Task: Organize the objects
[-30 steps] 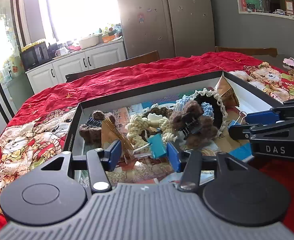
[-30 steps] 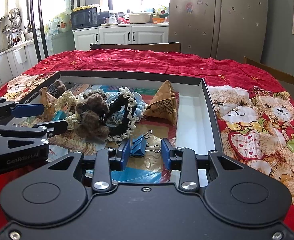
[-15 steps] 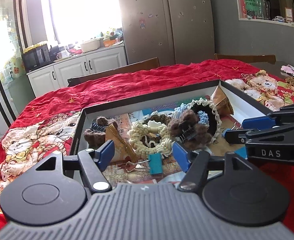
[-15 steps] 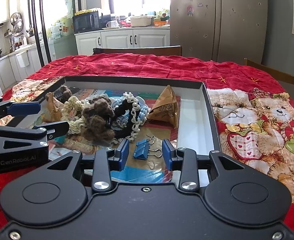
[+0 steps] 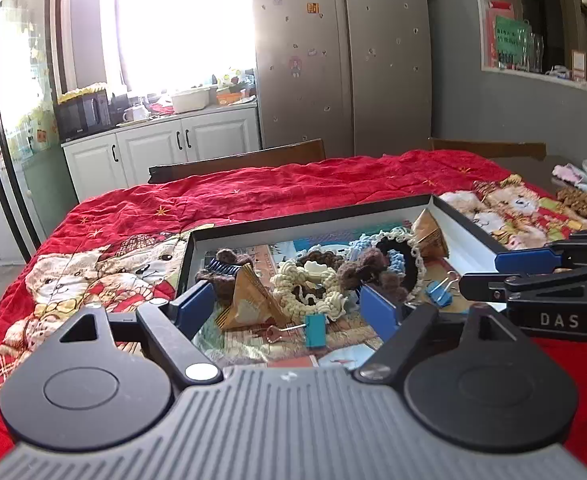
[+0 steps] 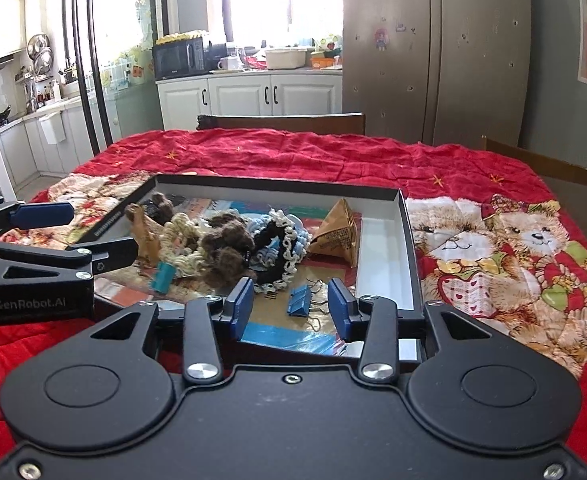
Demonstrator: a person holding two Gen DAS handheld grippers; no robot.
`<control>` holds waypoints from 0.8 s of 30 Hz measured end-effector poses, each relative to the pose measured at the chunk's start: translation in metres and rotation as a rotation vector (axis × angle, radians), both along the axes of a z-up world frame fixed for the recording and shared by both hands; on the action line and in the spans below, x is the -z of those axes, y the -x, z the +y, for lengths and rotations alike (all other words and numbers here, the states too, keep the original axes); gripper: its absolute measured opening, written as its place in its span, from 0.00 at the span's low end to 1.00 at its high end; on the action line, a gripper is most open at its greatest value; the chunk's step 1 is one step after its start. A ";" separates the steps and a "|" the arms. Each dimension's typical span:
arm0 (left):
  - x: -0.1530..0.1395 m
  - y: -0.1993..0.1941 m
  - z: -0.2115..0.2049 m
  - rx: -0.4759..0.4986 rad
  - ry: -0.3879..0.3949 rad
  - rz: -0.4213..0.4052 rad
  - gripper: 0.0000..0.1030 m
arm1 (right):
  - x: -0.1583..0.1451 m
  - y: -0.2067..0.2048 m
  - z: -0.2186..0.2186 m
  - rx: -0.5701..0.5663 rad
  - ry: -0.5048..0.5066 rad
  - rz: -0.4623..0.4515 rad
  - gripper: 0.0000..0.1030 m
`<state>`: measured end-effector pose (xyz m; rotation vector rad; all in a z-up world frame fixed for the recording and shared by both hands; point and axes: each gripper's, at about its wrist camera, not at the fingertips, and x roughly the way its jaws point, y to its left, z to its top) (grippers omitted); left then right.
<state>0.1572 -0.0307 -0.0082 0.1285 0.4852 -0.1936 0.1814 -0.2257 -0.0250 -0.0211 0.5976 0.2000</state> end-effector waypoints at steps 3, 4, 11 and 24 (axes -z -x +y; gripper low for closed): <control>-0.006 0.011 0.006 -0.001 0.018 -0.005 0.86 | -0.010 0.014 0.002 -0.010 0.016 -0.016 0.45; -0.008 0.014 0.008 -0.003 0.021 -0.007 0.86 | -0.013 0.019 0.003 -0.014 0.023 -0.021 0.46; -0.018 0.042 0.020 0.006 0.055 0.001 0.90 | -0.025 0.051 0.010 -0.033 0.034 -0.033 0.51; -0.020 0.091 0.029 0.002 0.070 0.027 1.00 | -0.035 0.104 0.004 -0.006 0.034 -0.032 0.78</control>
